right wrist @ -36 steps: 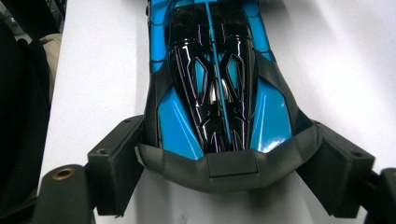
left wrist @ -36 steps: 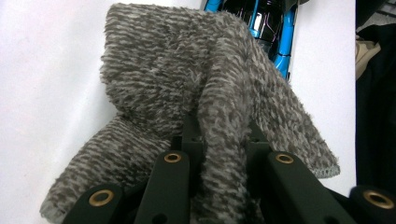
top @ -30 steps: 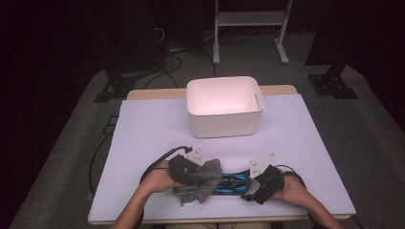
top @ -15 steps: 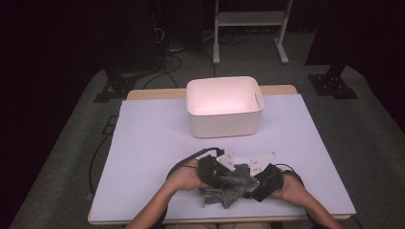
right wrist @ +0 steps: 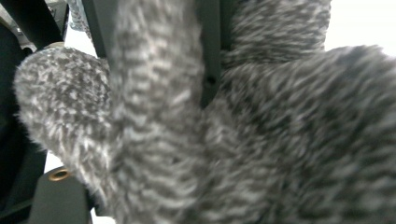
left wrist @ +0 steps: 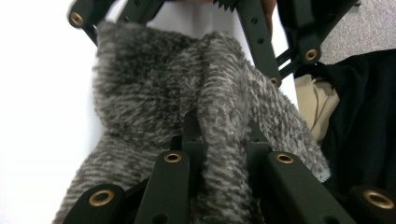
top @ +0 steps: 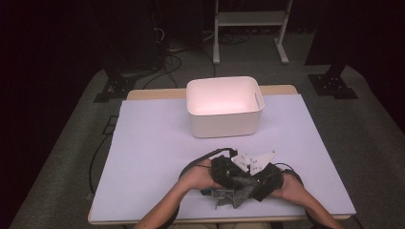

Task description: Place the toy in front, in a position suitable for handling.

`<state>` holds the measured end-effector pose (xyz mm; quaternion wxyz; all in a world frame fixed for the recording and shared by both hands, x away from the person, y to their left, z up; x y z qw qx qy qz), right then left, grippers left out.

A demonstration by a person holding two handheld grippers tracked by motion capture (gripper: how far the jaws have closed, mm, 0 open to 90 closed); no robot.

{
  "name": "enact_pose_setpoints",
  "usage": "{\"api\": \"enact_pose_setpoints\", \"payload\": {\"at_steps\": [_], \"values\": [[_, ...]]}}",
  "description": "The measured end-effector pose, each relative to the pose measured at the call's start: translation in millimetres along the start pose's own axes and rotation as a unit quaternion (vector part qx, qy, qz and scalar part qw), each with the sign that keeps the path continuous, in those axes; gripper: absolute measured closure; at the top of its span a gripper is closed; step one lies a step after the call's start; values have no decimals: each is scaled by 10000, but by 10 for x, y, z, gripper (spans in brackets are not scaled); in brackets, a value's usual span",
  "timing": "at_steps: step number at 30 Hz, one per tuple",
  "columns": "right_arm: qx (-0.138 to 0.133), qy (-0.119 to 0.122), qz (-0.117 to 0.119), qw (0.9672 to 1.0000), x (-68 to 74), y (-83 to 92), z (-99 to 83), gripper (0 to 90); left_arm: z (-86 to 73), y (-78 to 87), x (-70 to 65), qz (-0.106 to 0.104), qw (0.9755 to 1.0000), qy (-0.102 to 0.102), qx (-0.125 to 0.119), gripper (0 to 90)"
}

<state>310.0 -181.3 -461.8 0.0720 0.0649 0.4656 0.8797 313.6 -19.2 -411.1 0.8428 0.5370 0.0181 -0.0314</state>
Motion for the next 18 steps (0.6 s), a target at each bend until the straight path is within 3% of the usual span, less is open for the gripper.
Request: {"api": "enact_pose_setpoints", "payload": {"at_steps": [11, 18], "values": [[78, 205, -132, 9997, 30, -58, 56, 241, -83, 63, -12, 41, 10000, 46, -5, 767], [24, 165, -94, 9998, 30, -60, 45, 241, -409, 256, 4, 128, 9992, 374, -50, 767]]}}
Point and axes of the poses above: each handheld gripper's, and its own axes: y roughly backward along the jaws, z roughly out of its top, x roughly to its left, the point moved 1 cm from there along -y, roughly forward along the jaws, and after that the axes turned 9 degrees about x, right-handed, at the moved point
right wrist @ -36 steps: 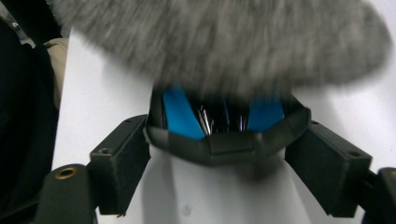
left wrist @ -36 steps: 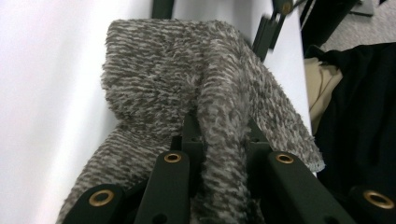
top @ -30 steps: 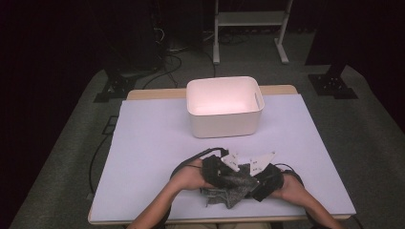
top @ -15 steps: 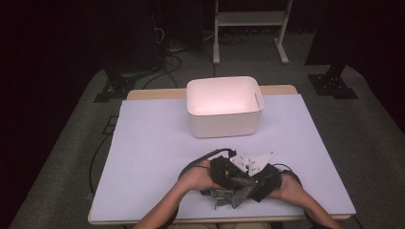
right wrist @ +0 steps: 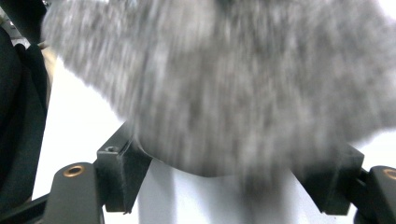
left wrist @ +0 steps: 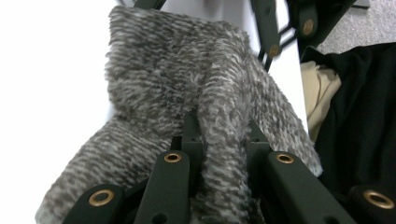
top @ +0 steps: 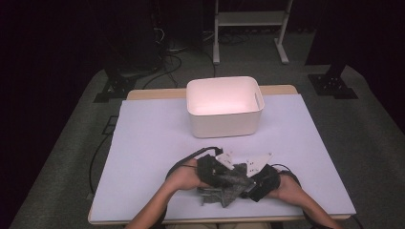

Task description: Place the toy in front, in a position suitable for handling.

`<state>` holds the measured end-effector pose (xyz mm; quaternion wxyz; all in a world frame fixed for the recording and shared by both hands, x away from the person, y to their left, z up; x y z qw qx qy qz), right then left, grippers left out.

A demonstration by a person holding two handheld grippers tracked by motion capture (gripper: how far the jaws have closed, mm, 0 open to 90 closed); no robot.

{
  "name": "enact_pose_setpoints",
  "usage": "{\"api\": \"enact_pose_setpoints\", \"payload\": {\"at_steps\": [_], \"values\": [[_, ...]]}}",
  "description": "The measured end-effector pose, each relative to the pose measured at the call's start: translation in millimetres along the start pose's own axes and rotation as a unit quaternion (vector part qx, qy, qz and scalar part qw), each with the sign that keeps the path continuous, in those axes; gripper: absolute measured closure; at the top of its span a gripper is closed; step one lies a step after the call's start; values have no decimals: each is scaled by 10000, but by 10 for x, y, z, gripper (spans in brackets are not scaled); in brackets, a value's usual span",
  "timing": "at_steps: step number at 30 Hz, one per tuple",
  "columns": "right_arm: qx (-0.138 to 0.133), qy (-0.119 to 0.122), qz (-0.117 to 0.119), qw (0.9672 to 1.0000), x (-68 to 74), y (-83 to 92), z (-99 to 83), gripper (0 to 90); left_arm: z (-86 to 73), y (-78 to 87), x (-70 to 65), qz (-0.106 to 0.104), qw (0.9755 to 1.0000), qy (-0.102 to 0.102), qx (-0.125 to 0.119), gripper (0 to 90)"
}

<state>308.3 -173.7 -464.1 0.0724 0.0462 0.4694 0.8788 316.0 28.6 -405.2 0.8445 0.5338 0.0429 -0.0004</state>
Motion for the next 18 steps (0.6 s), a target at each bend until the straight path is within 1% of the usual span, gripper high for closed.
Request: {"api": "enact_pose_setpoints", "payload": {"at_steps": [2, 3, 5, 8, 9, 10, 11, 13, 14, 15, 16, 18], "values": [[4, -8, 2, 10000, -1, 2, -2, 241, -134, 61, 10, 49, 9999, 105, 25, 766], [3, -21, 9, 10000, 0, 2, -2, 241, -227, 88, -1, 9, 9999, 160, 28, 766], [-2, 15, -6, 10000, -4, 1, -4, 241, -359, 108, -21, 34, 9996, 248, 119, 764], [-8, 8, -4, 10000, -3, 0, -4, 241, -586, 140, -32, 76, 9986, 489, 193, 764], [-7, 10, -3, 10000, -4, 0, -4, 241, -653, 161, -24, 128, 9981, 559, 222, 763], [-12, 11, -2, 10000, -5, 0, -6, 241, -714, 185, -12, 163, 9976, 635, 209, 763], [-15, 4, -3, 10000, -4, 0, -6, 241, -817, 244, 23, 159, 9968, 786, 69, 763], [-16, -3, 1, 10000, -5, 0, -6, 240, -845, 266, 38, 157, 9965, 822, 34, 763], [-19, -1, 4, 10000, -7, 0, -7, 241, -878, 302, 65, 200, 9958, 890, 0, 763], [-27, -18, 18, 10000, -7, 1, -8, 240, -885, 318, 78, 231, 9957, 900, 9, 763], [-32, -14, 21, 10000, -9, 0, -8, 240, -885, 334, 99, 272, 9953, 934, -11, 763], [-34, -20, 30, 10000, -11, 0, -9, 240, -855, 342, 140, 285, 9951, 949, -41, 763]]}}
Point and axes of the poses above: each handheld gripper's, and its own axes: y roughly backward along the jaws, z roughly out of its top, x roughly to its left, the point moved 1 cm from there along -y, roughly forward along the jaws, and after that the axes turned 9 degrees about x, right-handed, at the moved point
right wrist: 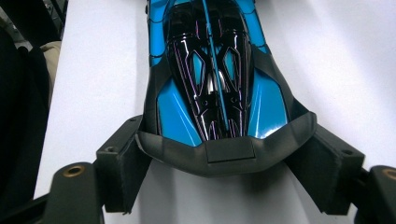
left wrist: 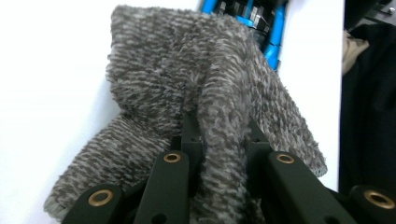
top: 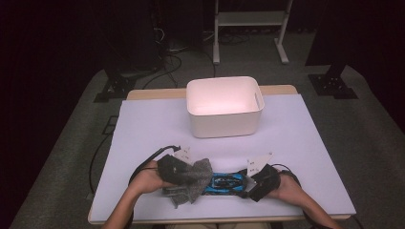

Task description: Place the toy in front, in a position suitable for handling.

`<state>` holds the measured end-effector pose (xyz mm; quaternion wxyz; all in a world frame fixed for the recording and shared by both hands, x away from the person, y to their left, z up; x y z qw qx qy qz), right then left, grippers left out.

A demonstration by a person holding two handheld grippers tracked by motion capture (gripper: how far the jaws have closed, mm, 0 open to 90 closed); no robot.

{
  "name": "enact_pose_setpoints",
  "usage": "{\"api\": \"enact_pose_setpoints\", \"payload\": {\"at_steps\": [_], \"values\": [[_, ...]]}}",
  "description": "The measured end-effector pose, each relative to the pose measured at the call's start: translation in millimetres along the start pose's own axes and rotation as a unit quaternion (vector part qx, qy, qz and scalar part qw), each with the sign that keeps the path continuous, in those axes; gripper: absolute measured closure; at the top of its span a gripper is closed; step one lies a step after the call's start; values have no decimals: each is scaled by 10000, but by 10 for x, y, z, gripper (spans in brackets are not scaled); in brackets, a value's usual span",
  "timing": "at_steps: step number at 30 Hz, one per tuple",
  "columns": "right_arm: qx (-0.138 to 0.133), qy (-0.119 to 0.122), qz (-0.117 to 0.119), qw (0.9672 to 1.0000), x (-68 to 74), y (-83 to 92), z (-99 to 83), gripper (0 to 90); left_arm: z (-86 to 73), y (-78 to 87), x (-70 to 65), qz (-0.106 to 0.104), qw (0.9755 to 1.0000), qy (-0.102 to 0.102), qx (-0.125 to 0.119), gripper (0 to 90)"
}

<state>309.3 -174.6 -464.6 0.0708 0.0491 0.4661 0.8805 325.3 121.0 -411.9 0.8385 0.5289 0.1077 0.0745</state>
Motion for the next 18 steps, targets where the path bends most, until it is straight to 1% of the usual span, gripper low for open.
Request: {"api": "enact_pose_setpoints", "payload": {"at_steps": [3, 5, 6, 8, 10, 11, 12, 14, 15, 18], "values": [[-2, -11, 0, 10000, 1, 0, 0, 240, 104, -43, 27, -74, 10000, -55, -24, 764], [-1, -13, 7, 10000, 1, 1, -1, 240, 222, -95, 17, -165, 9997, -175, -43, 763], [-4, -13, 11, 10000, -1, 0, -1, 240, 313, -132, 0, -230, 9994, -266, -47, 763], [-2, -11, 13, 10000, -1, 0, 0, 240, 459, -179, -32, -286, 9987, -420, -32, 764], [3, -43, 18, 10000, 3, 2, 2, 240, 660, -246, -91, -380, 9971, -654, -14, 763], [-9, -33, 12, 10000, 4, -1, 0, 240, 817, -304, -144, -428, 9956, -836, 59, 763], [-9, -33, 12, 10000, 4, -1, 0, 240, 817, -304, -144, -428, 9956, -836, 59, 763], [-23, -27, 15, 10000, 2, -1, -2, 240, 980, -366, -191, -463, 9936, -1018, 137, 763], [-17, -47, 32, 10000, 3, 1, -3, 240, 1070, -402, -209, -462, 9922, -1135, 220, 763], [-55, 6, 29, 10000, -10, -3, -11, 239, 1226, -487, -242, -520, 9903, -1249, 329, 762]]}}
Point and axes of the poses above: each handheld gripper's, and its own axes: y roughly backward along the jaws, z roughly out of its top, x roughly to its left, the point moved 1 cm from there along -y, roughly forward along the jaws, and after that the axes turned 9 degrees about x, right-handed, at the moved point
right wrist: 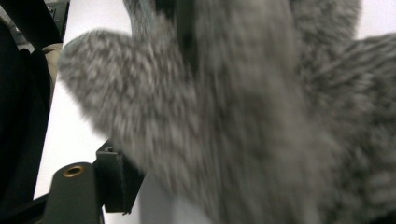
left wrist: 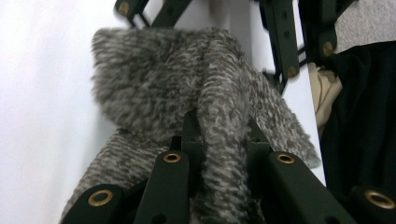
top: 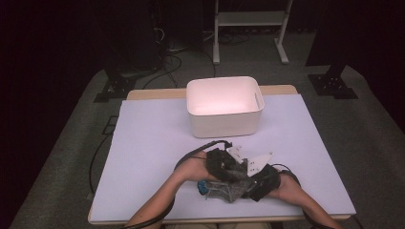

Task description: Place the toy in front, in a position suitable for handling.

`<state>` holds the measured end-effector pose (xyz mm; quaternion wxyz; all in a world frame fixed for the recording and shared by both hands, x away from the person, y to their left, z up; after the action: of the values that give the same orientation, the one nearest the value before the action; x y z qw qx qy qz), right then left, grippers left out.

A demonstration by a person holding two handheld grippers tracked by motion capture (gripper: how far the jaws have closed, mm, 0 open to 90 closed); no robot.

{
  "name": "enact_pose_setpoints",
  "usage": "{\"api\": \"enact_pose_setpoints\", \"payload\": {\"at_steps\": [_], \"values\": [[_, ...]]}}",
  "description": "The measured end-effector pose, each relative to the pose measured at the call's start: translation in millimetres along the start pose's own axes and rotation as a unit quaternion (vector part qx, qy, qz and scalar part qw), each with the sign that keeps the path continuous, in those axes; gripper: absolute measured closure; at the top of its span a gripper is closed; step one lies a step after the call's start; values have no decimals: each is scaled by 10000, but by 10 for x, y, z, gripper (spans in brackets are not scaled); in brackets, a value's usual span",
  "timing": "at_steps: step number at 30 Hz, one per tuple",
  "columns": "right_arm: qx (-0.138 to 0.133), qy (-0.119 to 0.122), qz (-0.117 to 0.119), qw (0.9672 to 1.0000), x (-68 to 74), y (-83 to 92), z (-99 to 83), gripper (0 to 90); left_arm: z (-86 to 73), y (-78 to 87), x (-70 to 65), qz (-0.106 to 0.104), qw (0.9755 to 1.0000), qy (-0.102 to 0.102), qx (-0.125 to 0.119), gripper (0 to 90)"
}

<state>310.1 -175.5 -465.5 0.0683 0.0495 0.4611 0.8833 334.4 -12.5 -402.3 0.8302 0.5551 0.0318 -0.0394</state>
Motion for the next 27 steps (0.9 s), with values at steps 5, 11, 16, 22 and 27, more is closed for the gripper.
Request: {"api": "enact_pose_setpoints", "payload": {"at_steps": [5, 11, 16, 22, 27], "values": [[-23, -60, 53, 10000, 6, 4, -5, 239, 124, -89, 1, -71, 9999, -58, 50, 761], [-25, -65, 40, 10000, 13, 1, -3, 241, 19, -40, -1, 42, 10000, -14, 61, 762], [-4, -45, 9, 10000, 13, 1, -3, 241, -214, 80, 2, 156, 9997, 211, 2, 762], [-22, -42, 9, 10000, 11, 1, -4, 241, -612, 235, -18, 382, 9976, 571, 119, 761], [-10, -4, -5, 10000, 5, 0, -3, 240, -885, 312, -57, 458, 9957, 784, 189, 761]]}}
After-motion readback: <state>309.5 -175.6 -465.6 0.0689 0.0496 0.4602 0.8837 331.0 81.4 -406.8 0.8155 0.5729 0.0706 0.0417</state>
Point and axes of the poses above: each handheld gripper's, and its own axes: y roughly backward along the jaws, z roughly out of its top, x roughly to its left, the point moved 1 cm from there along -y, roughly forward along the jaws, and after that the axes turned 9 degrees about x, right-handed, at the moved point
